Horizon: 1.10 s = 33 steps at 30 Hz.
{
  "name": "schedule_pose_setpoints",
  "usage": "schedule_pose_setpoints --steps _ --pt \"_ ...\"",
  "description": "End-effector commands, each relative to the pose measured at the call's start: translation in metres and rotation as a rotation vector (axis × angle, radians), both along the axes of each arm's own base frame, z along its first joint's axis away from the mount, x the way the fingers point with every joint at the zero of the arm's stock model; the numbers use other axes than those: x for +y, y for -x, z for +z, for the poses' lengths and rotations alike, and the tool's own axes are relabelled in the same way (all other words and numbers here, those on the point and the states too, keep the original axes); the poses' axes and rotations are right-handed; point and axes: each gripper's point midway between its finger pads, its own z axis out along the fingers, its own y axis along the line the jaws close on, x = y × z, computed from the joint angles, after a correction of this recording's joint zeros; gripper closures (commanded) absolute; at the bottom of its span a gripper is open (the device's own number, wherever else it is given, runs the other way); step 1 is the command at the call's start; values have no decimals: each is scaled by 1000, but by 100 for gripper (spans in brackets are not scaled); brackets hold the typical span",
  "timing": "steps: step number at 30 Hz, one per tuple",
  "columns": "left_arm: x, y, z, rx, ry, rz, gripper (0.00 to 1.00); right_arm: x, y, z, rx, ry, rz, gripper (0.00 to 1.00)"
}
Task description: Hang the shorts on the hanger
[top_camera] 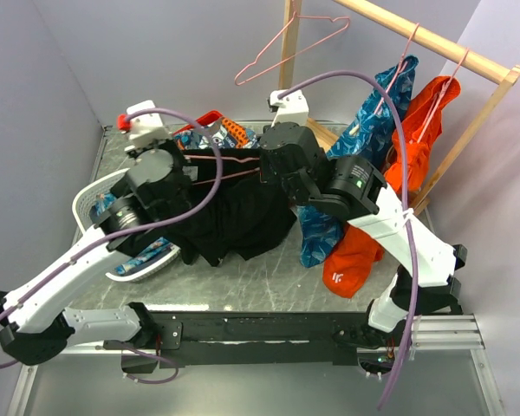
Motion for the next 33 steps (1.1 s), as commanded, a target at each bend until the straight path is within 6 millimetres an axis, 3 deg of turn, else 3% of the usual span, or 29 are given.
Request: schedule_pose_setpoints --steps 1,5,9,12,16,20,23,24,25,28,32,33 --pt "31 18 16 -32 68 100 99 -24 -3 9 -33 -9 -79 100" --pt "11 11 9 -41 88 -6 99 -10 -1 15 -28 -57 -16 100" --pt "-14 2 -6 0 56 -57 99 2 -2 32 -42 -98 15 100" --pt "-34 -1 -11 -10 78 -127 99 19 -1 29 -27 -118 67 100" --pt "-54 -1 -8 -16 74 -188 99 27 -2 20 -11 -111 89 100" --pt "-55 2 8 -52 90 -214 99 29 3 16 -4 -107 130 98" --pt "-61 7 19 -54 65 -300 99 25 14 14 -14 -100 195 79" --pt "-61 9 25 -58 65 -317 99 15 19 12 -23 -86 207 71" --pt "-65 12 29 -60 56 -365 99 11 23 15 -35 -88 222 56" --pt "-63 22 33 -40 12 -429 99 -6 43 27 -84 -93 314 37" --pt "-62 34 39 -23 -14 -512 99 -31 73 45 -201 -163 432 22" --pt "-61 37 40 -15 -24 -529 99 -39 85 39 -214 -170 476 21"
